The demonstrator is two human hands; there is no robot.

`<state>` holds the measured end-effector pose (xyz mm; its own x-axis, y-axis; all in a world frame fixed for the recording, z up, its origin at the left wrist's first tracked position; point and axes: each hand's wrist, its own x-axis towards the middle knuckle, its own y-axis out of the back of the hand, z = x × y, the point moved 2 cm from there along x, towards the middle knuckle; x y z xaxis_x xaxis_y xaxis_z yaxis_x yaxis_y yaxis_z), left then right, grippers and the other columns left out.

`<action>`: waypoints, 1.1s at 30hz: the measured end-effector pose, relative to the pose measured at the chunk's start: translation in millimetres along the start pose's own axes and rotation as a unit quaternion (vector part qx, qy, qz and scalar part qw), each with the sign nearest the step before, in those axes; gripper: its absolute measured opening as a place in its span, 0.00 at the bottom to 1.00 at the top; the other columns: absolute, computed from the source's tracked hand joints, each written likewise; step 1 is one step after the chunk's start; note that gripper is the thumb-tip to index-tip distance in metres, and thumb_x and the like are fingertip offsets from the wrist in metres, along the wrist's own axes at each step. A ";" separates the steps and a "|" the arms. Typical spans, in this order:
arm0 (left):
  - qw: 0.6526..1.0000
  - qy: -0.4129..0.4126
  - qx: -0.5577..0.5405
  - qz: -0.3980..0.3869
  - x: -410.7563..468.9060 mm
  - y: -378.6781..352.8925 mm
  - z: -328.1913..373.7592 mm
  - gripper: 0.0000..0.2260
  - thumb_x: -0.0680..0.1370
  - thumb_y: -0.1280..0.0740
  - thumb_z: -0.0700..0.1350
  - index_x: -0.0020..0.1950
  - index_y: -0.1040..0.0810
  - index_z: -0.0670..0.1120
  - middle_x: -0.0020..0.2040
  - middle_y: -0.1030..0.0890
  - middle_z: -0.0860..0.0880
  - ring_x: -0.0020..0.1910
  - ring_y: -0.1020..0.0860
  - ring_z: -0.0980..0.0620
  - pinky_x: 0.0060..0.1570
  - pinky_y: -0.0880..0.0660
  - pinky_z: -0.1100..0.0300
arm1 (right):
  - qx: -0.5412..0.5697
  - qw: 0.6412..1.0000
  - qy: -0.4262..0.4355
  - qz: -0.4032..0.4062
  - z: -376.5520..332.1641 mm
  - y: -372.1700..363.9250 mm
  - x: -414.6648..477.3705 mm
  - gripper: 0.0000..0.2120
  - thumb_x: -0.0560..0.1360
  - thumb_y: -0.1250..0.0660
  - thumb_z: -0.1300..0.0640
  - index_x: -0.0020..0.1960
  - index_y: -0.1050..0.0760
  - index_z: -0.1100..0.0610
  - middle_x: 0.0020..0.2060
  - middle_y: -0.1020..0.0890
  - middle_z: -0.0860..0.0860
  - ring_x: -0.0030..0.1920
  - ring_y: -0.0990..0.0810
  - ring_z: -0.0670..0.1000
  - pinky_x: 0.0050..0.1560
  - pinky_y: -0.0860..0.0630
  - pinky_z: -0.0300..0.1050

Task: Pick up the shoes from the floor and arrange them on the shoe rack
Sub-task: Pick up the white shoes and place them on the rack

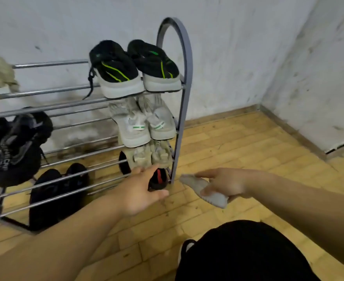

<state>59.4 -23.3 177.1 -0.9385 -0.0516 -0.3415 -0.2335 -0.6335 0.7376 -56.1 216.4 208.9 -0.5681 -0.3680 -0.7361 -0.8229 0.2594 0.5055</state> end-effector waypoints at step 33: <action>0.518 0.352 -0.596 0.503 -543.5 -94.1 -339.7 0.30 0.75 0.33 0.69 0.76 0.29 0.59 0.75 0.29 0.53 0.63 0.21 0.46 0.60 0.23 0.46 | -0.470 0.742 0.398 -0.265 -382.5 -521.6 -157.5 0.28 0.81 0.36 0.60 0.79 0.35 0.47 0.75 0.29 0.50 0.47 0.23 0.44 0.35 0.29 0.33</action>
<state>677.9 -197.8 95.4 -0.0100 -0.8217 -0.5698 0.9998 -0.0181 0.0085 460.7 -202.5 233.3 0.3211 -0.7033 -0.6342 -0.3594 -0.7101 0.6055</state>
